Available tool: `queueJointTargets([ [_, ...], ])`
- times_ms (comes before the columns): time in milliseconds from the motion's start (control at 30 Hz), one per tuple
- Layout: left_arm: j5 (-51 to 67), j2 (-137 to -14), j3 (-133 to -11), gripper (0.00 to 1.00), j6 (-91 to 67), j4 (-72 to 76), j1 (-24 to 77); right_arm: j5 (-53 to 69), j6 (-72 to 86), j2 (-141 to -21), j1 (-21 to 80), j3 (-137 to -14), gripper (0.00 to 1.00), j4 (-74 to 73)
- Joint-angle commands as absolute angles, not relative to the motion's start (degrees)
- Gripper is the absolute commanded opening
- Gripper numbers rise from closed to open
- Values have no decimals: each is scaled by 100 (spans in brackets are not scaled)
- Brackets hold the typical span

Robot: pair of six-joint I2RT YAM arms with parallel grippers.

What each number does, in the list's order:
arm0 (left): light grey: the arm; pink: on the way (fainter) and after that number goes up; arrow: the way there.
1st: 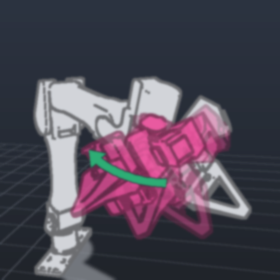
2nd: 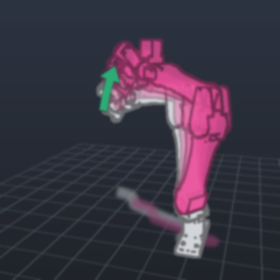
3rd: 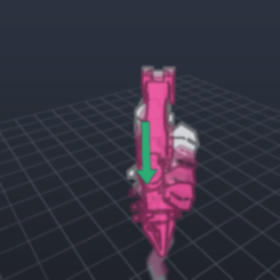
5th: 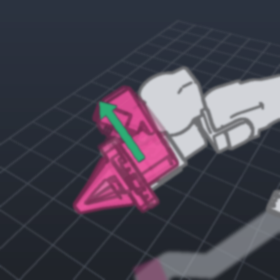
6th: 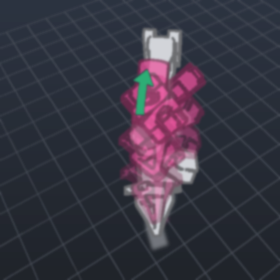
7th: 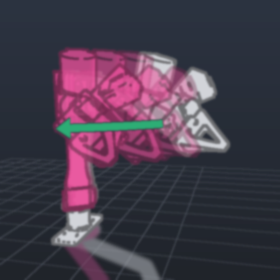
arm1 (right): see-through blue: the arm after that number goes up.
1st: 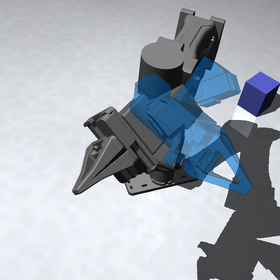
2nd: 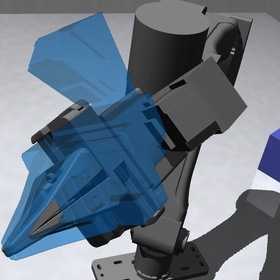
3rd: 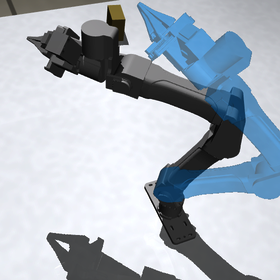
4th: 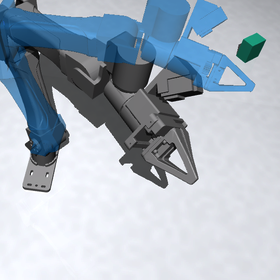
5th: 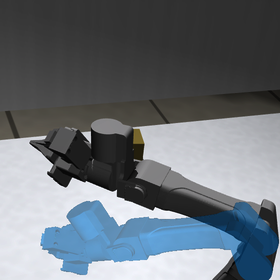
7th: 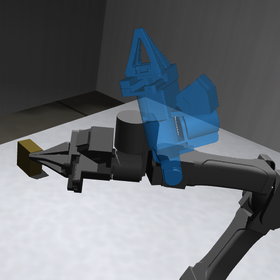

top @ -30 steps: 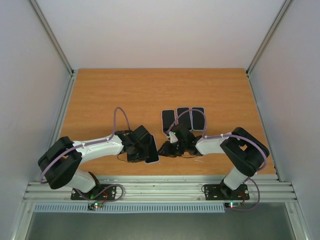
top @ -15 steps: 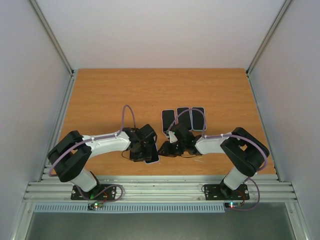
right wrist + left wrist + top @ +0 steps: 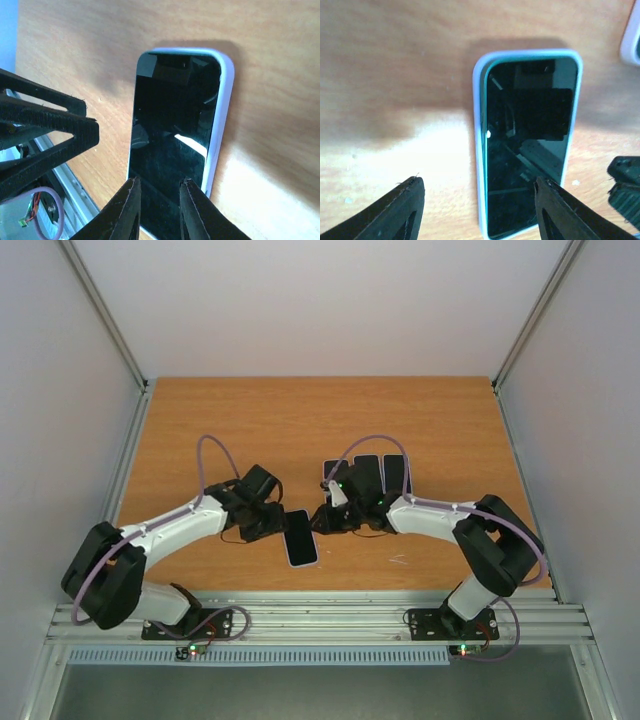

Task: Put the phone into the phone case

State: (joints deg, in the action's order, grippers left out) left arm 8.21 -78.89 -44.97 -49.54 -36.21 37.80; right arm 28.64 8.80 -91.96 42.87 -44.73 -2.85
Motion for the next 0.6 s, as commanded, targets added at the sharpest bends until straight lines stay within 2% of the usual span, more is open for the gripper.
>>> queueJointTargets([
  [0,1319,-8022,-4626,62,-4635,-2994,3276,2767,565,-9405,4121,-4789,24,-609],
  [133,1749,-8407,-4702,57,-4524,-2752,2904,2812,453,-9617,3999,-5049,24,-732],
  [300,2025,-8845,-4756,44,-4453,-2568,2690,2880,422,-9868,3944,-5217,24,-756],
  [567,1687,-9387,-4926,25,-4262,-2879,2653,3041,408,-10302,3942,-5420,23,-773],
])
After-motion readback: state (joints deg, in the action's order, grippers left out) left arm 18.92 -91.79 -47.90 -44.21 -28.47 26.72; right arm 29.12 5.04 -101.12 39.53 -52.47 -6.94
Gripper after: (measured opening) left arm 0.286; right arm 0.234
